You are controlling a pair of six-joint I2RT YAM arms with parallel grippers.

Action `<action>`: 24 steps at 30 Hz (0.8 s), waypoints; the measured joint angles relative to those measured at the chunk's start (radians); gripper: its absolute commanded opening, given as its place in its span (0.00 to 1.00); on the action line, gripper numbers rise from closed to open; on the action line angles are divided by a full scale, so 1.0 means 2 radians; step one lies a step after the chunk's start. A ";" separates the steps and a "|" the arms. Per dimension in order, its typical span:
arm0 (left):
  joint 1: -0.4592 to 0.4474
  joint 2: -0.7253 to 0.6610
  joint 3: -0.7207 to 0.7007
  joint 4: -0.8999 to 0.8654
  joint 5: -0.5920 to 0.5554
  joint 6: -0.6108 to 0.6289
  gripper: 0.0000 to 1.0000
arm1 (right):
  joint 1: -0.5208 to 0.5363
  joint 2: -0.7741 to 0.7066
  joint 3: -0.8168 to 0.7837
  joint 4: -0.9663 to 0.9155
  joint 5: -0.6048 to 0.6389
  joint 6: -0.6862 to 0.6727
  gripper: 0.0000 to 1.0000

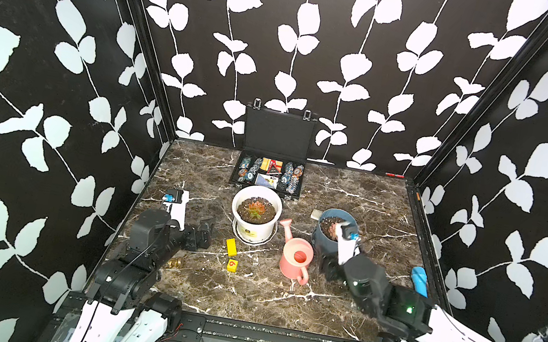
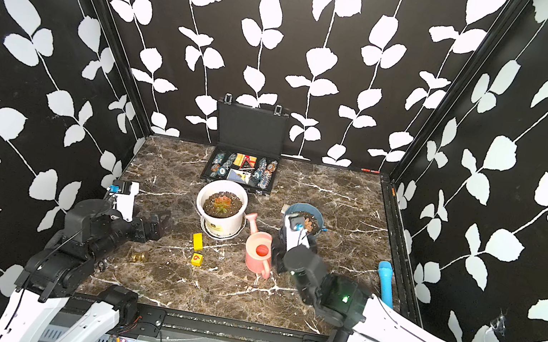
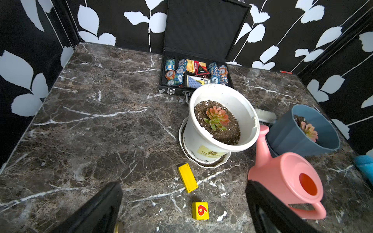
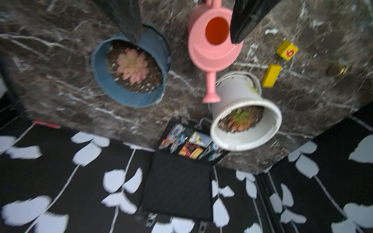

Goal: Water the succulent around the soil edge
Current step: Place the watering can at the center of the board, then reset both arms

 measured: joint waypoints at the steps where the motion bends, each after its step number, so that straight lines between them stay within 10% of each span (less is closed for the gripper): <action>1: 0.000 0.004 0.007 0.002 -0.004 0.000 0.99 | -0.031 0.004 0.018 0.000 0.003 -0.008 0.76; 15: 0.011 0.183 0.117 0.129 -0.173 -0.006 0.99 | -0.433 0.033 -0.002 0.045 -0.040 0.030 0.94; 24: 0.094 0.215 -0.002 0.271 -0.243 -0.001 0.99 | -0.537 0.070 -0.106 0.061 -0.055 0.104 0.99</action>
